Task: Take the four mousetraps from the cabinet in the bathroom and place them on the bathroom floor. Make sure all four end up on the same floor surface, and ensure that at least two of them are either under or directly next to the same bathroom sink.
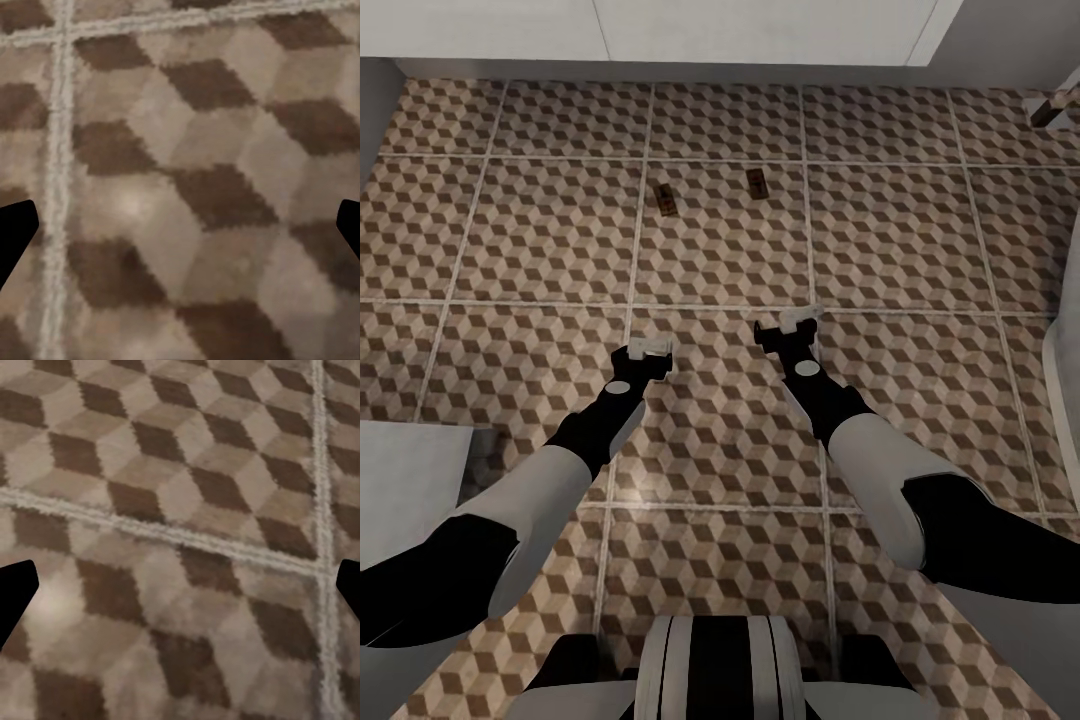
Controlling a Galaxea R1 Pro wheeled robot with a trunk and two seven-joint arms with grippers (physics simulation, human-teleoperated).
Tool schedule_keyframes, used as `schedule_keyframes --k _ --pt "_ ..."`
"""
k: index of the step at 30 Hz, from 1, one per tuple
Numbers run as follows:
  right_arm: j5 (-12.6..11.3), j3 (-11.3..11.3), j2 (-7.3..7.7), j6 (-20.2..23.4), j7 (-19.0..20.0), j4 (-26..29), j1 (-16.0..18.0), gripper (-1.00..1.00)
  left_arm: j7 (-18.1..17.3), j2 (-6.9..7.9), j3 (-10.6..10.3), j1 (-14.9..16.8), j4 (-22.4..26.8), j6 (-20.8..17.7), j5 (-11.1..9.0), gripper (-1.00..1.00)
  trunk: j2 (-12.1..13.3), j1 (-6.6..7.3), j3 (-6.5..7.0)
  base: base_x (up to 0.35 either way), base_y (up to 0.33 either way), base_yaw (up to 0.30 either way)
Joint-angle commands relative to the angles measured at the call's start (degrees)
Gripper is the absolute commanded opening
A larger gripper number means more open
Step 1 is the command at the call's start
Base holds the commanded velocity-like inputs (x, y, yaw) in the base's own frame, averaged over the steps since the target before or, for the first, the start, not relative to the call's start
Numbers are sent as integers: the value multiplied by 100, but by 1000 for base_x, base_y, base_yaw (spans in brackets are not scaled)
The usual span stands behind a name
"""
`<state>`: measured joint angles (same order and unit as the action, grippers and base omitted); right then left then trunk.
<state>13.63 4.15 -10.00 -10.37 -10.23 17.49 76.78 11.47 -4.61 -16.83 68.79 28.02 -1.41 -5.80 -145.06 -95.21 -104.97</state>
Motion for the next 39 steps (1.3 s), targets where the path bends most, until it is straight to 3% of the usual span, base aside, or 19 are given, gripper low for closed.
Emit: schedule_keyframes --k 1,24,39 --pt "42 25 0 -6 -52 -8 4 100 48 6 -48 3 7 -15 -60 100 -1 1 -3 -6 0 0" --pt "41 25 0 -35 -60 -8 4 100 48 4 -48 2 -2 -30 -69 100 -1 1 -3 -1 0 0" --pt "37 25 0 -35 -66 -18 -2 100 56 4 -48 2 2 -43 -70 100 19 39 330 0 0 0"
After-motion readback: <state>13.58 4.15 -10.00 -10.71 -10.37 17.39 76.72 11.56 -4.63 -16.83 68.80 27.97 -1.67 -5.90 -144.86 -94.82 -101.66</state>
